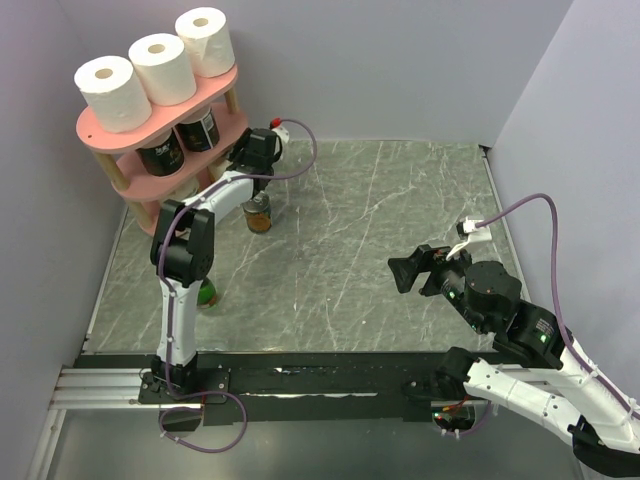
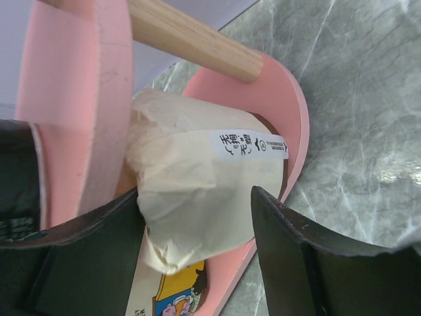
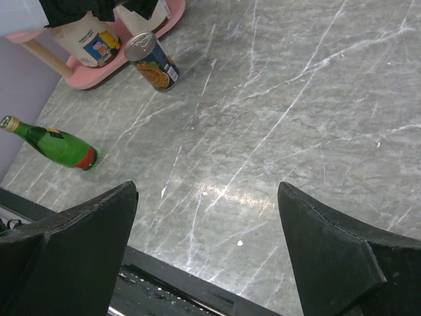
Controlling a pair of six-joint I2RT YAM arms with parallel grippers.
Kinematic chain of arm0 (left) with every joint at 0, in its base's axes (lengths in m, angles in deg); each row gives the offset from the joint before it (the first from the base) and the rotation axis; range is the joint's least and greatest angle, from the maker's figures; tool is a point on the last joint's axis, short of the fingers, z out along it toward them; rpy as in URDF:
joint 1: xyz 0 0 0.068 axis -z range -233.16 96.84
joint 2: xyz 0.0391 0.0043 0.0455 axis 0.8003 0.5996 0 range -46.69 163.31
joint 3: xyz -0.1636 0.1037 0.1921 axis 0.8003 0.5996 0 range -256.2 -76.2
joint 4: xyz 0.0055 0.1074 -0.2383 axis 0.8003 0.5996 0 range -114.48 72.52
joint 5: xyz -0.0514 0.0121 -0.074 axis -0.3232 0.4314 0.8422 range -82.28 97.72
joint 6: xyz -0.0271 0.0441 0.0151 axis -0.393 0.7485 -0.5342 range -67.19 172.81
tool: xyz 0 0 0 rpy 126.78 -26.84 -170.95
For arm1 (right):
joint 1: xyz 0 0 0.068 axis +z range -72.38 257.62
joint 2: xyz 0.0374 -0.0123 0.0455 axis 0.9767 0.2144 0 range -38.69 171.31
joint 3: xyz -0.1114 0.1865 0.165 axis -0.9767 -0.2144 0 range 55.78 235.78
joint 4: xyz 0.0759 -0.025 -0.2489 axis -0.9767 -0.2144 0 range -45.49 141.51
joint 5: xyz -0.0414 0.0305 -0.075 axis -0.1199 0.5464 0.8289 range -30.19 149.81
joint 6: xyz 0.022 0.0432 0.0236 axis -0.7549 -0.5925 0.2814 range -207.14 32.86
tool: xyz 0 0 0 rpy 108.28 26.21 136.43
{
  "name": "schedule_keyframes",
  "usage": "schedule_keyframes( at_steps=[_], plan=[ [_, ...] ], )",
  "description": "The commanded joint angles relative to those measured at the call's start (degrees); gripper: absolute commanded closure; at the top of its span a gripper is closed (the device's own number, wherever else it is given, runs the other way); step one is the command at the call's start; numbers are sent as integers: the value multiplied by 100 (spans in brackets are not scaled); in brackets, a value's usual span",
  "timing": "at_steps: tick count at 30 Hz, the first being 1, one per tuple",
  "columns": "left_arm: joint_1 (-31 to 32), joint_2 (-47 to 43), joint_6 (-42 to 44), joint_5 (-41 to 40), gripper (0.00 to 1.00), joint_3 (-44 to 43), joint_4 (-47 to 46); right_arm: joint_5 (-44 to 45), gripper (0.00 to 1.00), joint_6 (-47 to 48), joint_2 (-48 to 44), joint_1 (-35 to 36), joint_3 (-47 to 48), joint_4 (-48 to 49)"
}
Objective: Place and organize the paper towels onto the shelf
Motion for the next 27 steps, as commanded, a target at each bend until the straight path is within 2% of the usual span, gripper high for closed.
schedule_keyframes(
  at_steps=[1, 12, 19, 27],
  plan=[
    [64, -614, 136, -302, 31, -69, -322, 33, 6, 34, 44, -7, 199, 291],
    [310, -886, 119, -207, 34, -17, -129, 42, 6, 42, 35, -7, 225, 264],
    [311, -738, -66, -13, 56, 97, 74, 60, 6, 33, -35, -7, 199, 247],
    [170, -360, -154, -39, 60, 116, 56, 69, 6, 33, -18, -7, 207, 247]
  ],
)
